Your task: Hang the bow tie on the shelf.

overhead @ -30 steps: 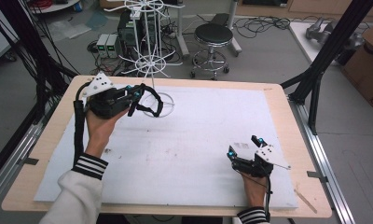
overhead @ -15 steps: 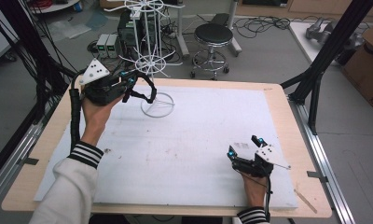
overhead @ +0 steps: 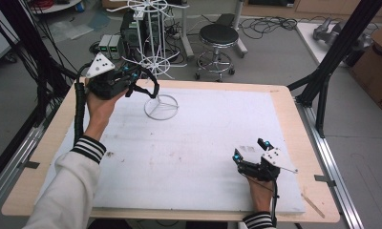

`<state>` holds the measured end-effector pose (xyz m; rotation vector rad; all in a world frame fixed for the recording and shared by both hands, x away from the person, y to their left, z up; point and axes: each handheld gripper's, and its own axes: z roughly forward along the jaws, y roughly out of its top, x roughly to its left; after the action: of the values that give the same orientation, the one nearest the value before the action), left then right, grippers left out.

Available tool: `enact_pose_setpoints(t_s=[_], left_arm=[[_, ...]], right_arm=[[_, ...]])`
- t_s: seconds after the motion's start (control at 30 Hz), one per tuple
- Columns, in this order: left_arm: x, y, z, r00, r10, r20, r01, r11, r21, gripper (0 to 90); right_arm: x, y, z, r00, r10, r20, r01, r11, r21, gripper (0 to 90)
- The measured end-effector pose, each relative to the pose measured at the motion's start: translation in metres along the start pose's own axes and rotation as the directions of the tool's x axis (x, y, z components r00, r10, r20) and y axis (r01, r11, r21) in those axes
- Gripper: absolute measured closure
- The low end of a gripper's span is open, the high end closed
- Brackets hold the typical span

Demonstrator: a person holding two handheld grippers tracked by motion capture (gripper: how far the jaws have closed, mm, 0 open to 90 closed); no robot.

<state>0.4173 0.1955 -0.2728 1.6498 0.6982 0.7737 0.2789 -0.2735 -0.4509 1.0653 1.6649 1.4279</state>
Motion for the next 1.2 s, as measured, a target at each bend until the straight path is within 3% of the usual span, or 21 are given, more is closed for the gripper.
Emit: enact_pose_setpoints(t_s=[0.2,0.53,0.73,0.83,0.9,1.0,1.03,1.07,1.1,1.13,1.2], left_arm=[[0.001,0.003,0.009,0.9999,0.003,-0.015,-0.003,1.0,-0.002,82.6],[0.0,-0.002,0.019,0.998,0.044,-0.046,-0.042,0.9983,0.041,82.3],[0.001,-0.003,0.02,0.9985,0.031,-0.046,-0.029,0.9985,0.047,79.2],[0.001,-0.003,0.019,0.9986,-0.004,-0.053,0.006,0.9991,0.042,69.9],[0.002,-0.002,0.019,0.9981,-0.013,-0.06,0.015,0.9992,0.038,57.6],[0.007,-0.001,0.014,0.9951,-0.091,-0.039,0.092,0.9953,0.029,34.7],[0.007,-0.001,0.014,0.9951,-0.091,-0.039,0.092,0.9953,0.029,28.7],[0.009,0.0,0.01,0.9904,-0.136,-0.024,0.137,0.9902,0.026,24.6],[0.009,0.0,0.01,0.9904,-0.136,-0.024,0.137,0.9902,0.026,21.5],[0.013,0.0,0.002,0.9873,-0.158,0.016,0.158,0.9874,-0.003,18.4],[0.013,0.0,-0.002,0.9872,-0.157,0.025,0.158,0.9874,-0.012,17.4]], right_arm=[[-0.001,0.0,0.0,1.0,-0.009,0.005,0.009,1.0,-0.006,3.4],[0.0,0.0,0.0,1.0,-0.005,0.002,0.005,1.0,-0.004,3.4],[-0.001,0.0,0.0,1.0,-0.005,0.002,0.005,1.0,-0.01,3.4],[-0.001,0.0,0.0,1.0,-0.005,0.005,0.005,1.0,-0.008,3.4],[0.0,0.0,0.0,1.0,-0.003,0.002,0.003,1.0,-0.005,3.4],[-0.001,0.0,0.0,1.0,0.001,0.004,-0.001,1.0,-0.008,3.4],[-0.001,0.0,0.0,1.0,0.003,0.004,-0.003,1.0,-0.008,3.4],[-0.001,0.0,0.0,1.0,0.003,0.004,-0.003,1.0,-0.008,3.4],[-0.001,0.0,0.0,1.0,0.003,0.004,-0.003,1.0,-0.008,3.4],[-0.001,0.0,0.0,1.0,0.001,0.005,-0.001,1.0,-0.008,3.4],[0.0,0.0,0.0,1.0,-0.004,0.001,0.004,1.0,-0.005,3.4]])
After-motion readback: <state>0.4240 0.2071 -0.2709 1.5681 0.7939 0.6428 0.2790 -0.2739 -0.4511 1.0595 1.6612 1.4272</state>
